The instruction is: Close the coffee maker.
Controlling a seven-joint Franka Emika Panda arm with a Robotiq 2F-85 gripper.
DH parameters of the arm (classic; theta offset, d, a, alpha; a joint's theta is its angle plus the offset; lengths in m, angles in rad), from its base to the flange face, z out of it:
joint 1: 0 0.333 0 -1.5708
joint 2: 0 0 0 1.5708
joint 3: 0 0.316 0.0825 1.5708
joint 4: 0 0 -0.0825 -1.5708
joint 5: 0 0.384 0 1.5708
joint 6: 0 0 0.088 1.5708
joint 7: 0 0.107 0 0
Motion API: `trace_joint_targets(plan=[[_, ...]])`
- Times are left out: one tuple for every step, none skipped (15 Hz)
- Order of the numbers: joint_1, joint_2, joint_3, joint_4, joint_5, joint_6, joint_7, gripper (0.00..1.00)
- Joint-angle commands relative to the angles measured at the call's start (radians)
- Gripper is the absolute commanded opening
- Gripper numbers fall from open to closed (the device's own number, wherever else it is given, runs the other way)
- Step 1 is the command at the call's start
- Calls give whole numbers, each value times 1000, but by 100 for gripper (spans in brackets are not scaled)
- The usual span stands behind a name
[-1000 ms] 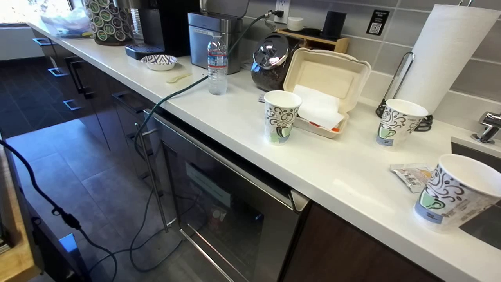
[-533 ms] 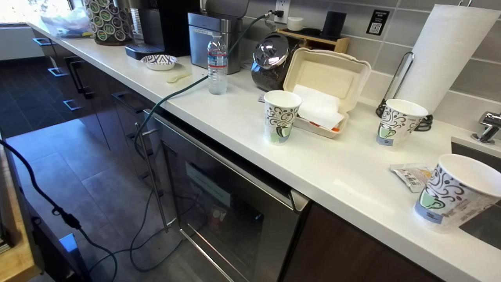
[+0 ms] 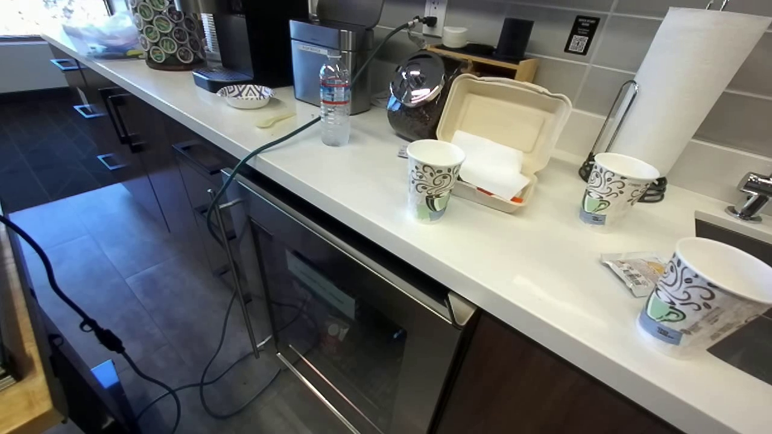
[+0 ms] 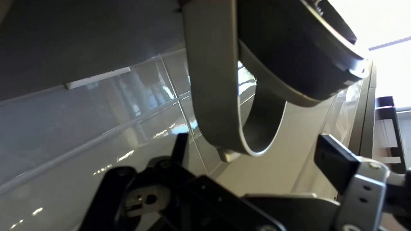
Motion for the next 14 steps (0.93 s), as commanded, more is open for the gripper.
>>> trace_joint_targets(plan=[[22, 67, -6, 86, -48, 12, 68, 100], [25, 75, -7, 96, -57, 6, 78, 100], [26, 81, -7, 105, -66, -2, 90, 100], [25, 85, -6, 111, -74, -15, 105, 100], [23, 82, -8, 106, -93, -32, 129, 100], [21, 75, -9, 97, -112, -54, 158, 100], [16, 66, -11, 84, -131, -80, 182, 100], [10, 54, -12, 69, -143, -105, 198, 100], [5, 46, -15, 60, -154, -129, 212, 100], [-5, 33, -16, 45, -159, -160, 219, 100], [-12, 25, -19, 36, -168, -186, 229, 100], [-20, 14, -21, 19, -179, -222, 236, 100], [-27, 6, -22, 7, -189, -255, 244, 100], [-33, -1, -24, -3, -201, -293, 255, 100]])
